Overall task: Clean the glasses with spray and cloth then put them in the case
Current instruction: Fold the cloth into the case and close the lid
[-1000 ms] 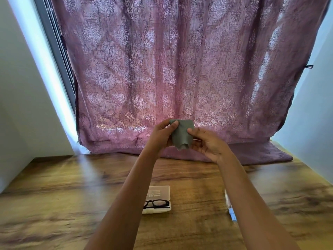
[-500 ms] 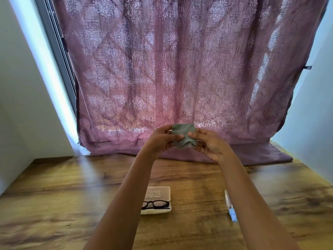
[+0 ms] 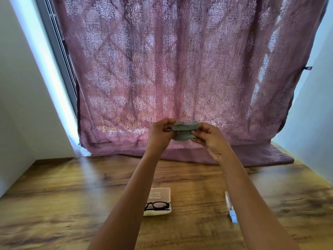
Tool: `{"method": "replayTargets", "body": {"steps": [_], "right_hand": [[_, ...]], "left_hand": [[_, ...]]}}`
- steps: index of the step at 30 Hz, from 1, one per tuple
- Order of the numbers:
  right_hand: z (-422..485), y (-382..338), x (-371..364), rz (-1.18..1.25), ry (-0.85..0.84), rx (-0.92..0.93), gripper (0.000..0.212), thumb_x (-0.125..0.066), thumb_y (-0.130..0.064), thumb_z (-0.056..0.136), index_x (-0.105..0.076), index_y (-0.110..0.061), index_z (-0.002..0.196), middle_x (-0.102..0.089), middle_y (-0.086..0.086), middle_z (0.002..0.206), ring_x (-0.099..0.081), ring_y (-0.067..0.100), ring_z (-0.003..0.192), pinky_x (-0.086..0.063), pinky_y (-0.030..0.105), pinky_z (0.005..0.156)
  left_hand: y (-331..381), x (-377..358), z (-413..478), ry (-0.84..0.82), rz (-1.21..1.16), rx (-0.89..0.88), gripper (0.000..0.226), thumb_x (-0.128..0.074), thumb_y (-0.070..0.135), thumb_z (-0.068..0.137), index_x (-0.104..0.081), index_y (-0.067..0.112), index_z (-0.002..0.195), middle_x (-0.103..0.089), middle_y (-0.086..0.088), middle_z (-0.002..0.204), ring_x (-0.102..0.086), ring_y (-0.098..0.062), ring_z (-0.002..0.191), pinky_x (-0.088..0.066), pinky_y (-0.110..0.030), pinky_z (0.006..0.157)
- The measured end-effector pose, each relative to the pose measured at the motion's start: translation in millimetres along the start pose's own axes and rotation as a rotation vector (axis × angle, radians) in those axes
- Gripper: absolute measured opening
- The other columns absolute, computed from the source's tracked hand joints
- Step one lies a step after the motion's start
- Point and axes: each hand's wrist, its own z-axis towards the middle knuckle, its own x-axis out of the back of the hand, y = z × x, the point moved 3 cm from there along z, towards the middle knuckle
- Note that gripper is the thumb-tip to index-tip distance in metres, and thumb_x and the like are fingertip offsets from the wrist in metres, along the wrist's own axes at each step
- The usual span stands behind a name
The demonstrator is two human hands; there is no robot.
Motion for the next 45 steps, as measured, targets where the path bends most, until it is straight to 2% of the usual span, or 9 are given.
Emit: {"method": "replayTargets", "body": {"steps": [5,10,16,24,31,35,37,41,45], "right_hand": [[1,-4,-2,-0.081,0.013,0.125,0.032,-0.050,0.014,0.085,-0.065,-0.012,0.075,-0.070,-0.010,0.062,-0.066,0.002,0.061,-0.055,0.014,0.060],[-1,-8,-2,-0.189,-0.004,0.220,0.042,-0.043,0.019,0.084,-0.068,-0.012,0.072,-0.070,-0.002,0.082,-0.067,0.003,0.076,-0.053,0.015,0.063],[-1,-8,-1,-0.195,0.011,0.242,0.038,-0.040,0.018,0.086,-0.067,-0.005,0.072,-0.067,0.005,0.086,-0.067,0.002,0.075,-0.053,0.013,0.064],[0,-9,-1,-0.227,0.056,0.265,0.035,-0.040,0.018,0.084,-0.068,-0.002,0.082,-0.067,0.006,0.081,-0.066,0.002,0.071,-0.051,0.012,0.064],[0,-10,0,-0.266,0.081,0.264,0.037,-0.042,0.016,0.084,-0.070,-0.007,0.077,-0.069,0.004,0.082,-0.065,0.003,0.077,-0.051,0.013,0.066],[1,-13,-1,-0.344,0.090,0.276,0.036,-0.041,0.010,0.085,-0.071,-0.008,0.075,-0.070,0.008,0.084,-0.066,0.011,0.081,-0.053,0.019,0.069],[1,-13,-3,-0.307,0.092,0.243,0.037,-0.038,0.007,0.086,-0.070,-0.006,0.073,-0.070,0.011,0.084,-0.066,0.016,0.081,-0.053,0.023,0.068],[2,-13,-2,-0.170,0.123,0.141,0.025,-0.049,-0.011,0.091,-0.067,-0.013,0.074,-0.067,0.003,0.082,-0.064,0.008,0.071,-0.049,0.015,0.052],[4,-6,-2,-0.113,0.072,-0.019,0.005,-0.063,-0.019,0.084,-0.062,-0.014,0.083,-0.062,0.000,0.082,-0.060,0.007,0.068,-0.048,0.013,0.051]], "left_hand": [[0,0,-2,0.053,-0.048,-0.036,0.040,-0.052,-0.021,0.073,-0.066,0.010,0.093,-0.067,-0.003,0.082,-0.063,-0.014,0.078,-0.055,-0.024,0.069],[-3,1,-3,0.051,-0.108,0.020,0.032,-0.054,-0.014,0.080,-0.065,0.005,0.103,-0.067,-0.008,0.090,-0.063,-0.010,0.081,-0.055,-0.017,0.070],[-11,-2,-8,0.003,-0.390,0.251,0.015,-0.049,0.000,0.091,-0.063,0.002,0.085,-0.069,0.002,0.061,-0.068,-0.008,0.057,-0.057,-0.020,0.056],[-8,-8,-12,-0.076,-0.564,0.461,0.031,-0.058,0.030,0.088,-0.061,-0.001,0.087,-0.069,-0.010,0.066,-0.069,-0.016,0.058,-0.057,-0.022,0.052],[-7,-9,-12,-0.086,-0.708,0.595,0.050,-0.044,0.039,0.094,-0.058,-0.008,0.088,-0.066,-0.018,0.071,-0.066,-0.024,0.064,-0.059,-0.027,0.055],[-5,-11,-11,-0.107,-0.574,0.512,0.017,-0.057,0.009,0.088,-0.060,-0.007,0.093,-0.063,-0.015,0.077,-0.066,-0.012,0.054,-0.056,-0.019,0.052],[-4,-12,-10,-0.103,-0.466,0.444,0.021,-0.058,0.000,0.086,-0.059,-0.009,0.105,-0.062,-0.011,0.078,-0.065,-0.007,0.053,-0.054,-0.015,0.052],[-4,-6,-8,-0.014,-0.247,0.311,0.006,-0.063,0.009,0.085,-0.067,0.007,0.089,-0.062,-0.002,0.072,-0.061,-0.003,0.054,-0.053,-0.015,0.050],[-1,-5,-7,-0.017,-0.231,0.254,0.007,-0.063,0.015,0.085,-0.066,0.017,0.080,-0.066,0.000,0.073,-0.066,-0.004,0.056,-0.055,-0.018,0.052]]}}
